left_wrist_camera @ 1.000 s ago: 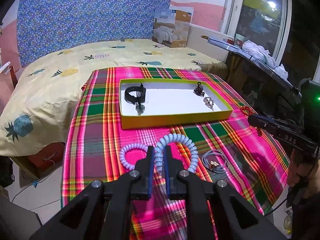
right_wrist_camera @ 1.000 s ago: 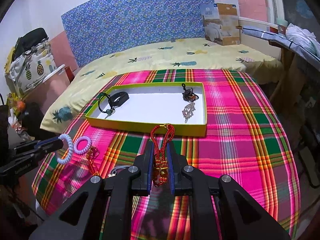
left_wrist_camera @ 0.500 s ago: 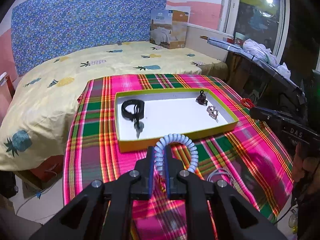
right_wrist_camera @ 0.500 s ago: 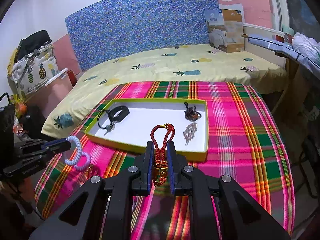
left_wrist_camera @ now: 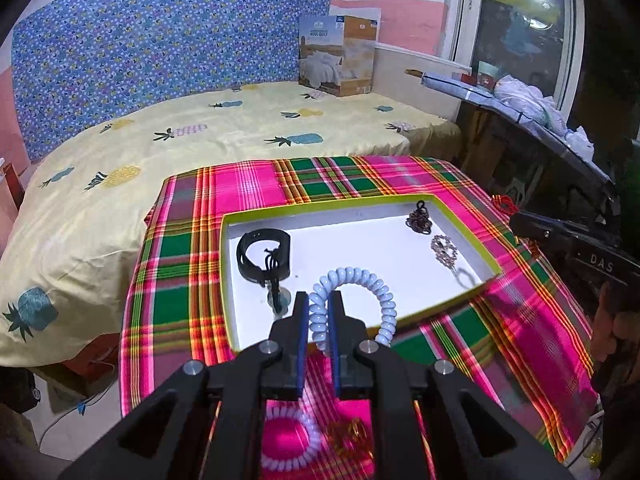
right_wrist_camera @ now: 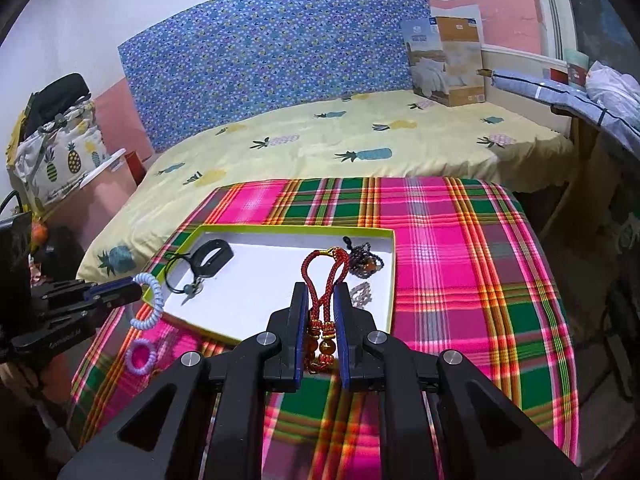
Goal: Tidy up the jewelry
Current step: 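Lower both items into the white box and open both tools, then move both tools back over the remaining jewelry, then grasp the gold chain with the left tool while the right tool grasps the grey flower cord bracelet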
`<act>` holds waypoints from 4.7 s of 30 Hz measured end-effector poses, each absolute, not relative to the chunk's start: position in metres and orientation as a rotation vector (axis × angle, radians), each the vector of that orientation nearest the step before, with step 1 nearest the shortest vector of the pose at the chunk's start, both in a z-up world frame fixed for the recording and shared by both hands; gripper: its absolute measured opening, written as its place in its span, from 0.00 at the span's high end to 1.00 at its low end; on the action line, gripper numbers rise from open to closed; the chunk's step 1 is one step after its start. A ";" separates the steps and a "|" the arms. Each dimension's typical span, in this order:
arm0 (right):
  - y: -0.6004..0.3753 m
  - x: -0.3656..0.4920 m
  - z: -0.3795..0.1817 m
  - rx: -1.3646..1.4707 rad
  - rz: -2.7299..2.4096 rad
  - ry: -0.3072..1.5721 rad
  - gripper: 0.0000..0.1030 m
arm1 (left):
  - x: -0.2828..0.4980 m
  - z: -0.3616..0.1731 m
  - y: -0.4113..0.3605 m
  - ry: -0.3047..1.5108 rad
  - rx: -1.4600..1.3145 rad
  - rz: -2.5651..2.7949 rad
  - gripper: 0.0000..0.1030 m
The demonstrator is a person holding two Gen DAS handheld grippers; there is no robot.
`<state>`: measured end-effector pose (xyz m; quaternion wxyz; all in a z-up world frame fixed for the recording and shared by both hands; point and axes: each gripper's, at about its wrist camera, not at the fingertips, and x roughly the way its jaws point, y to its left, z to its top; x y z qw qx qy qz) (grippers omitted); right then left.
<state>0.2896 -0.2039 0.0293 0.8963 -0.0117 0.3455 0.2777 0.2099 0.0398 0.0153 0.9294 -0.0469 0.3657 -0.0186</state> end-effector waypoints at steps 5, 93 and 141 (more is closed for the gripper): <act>-0.204 0.306 0.016 -0.015 0.567 0.749 0.87 | 0.228 0.006 0.041 0.771 -0.093 -0.035 0.91; -0.205 0.163 -0.020 -0.007 0.652 0.868 0.77 | 0.090 -0.017 0.037 0.800 -0.201 -0.065 0.74; -0.136 0.179 -0.054 -0.207 0.737 0.869 0.83 | 0.141 -0.051 0.020 0.896 -0.273 -0.100 0.66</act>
